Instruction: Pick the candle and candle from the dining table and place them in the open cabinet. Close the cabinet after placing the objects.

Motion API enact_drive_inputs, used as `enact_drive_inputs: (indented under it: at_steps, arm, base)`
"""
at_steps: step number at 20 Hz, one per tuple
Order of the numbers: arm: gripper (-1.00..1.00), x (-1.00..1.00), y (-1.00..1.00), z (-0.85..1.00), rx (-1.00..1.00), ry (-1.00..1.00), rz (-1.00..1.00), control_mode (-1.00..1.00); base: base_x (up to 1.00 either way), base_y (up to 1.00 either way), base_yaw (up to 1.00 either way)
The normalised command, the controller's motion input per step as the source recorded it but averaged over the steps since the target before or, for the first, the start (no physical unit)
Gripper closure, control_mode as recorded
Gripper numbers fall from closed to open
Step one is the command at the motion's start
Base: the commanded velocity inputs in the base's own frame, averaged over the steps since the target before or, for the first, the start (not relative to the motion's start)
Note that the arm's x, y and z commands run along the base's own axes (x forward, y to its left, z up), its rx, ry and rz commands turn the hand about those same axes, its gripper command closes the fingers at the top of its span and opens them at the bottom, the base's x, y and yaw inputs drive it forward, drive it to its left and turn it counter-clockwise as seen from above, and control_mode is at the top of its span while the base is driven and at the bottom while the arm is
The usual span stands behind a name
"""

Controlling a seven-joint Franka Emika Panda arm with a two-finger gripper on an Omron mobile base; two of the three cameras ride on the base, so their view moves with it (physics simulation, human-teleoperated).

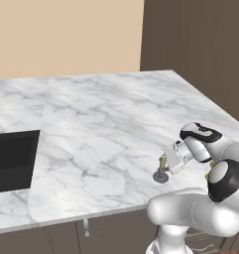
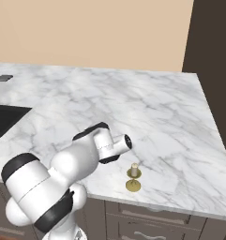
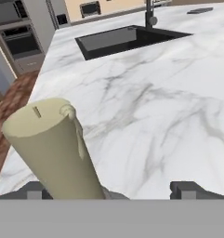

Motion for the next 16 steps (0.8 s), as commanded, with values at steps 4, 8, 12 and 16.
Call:
enact_drive_inputs:
  at_steps: [4,8,12,16]
  arm:
    - [-1.0,0.0,0.19,-0.06,0.0,0.0,0.0,-1.0]
    - [1.0,0.0,0.13,-0.04,0.0,0.0,0.0,-1.0]
    - [1.0,-0.01,0.01,0.0,0.01,0.02,0.0,-1.0]
    - [1.0,-0.05,0.0,0.1,0.08,0.05,0.0,-1.0]
  base:
    - [0.0,0.0,0.0]
    - [0.0,0.0,0.0]
    - [0.0,0.0,0.0]
    - [0.0,0.0,0.0]
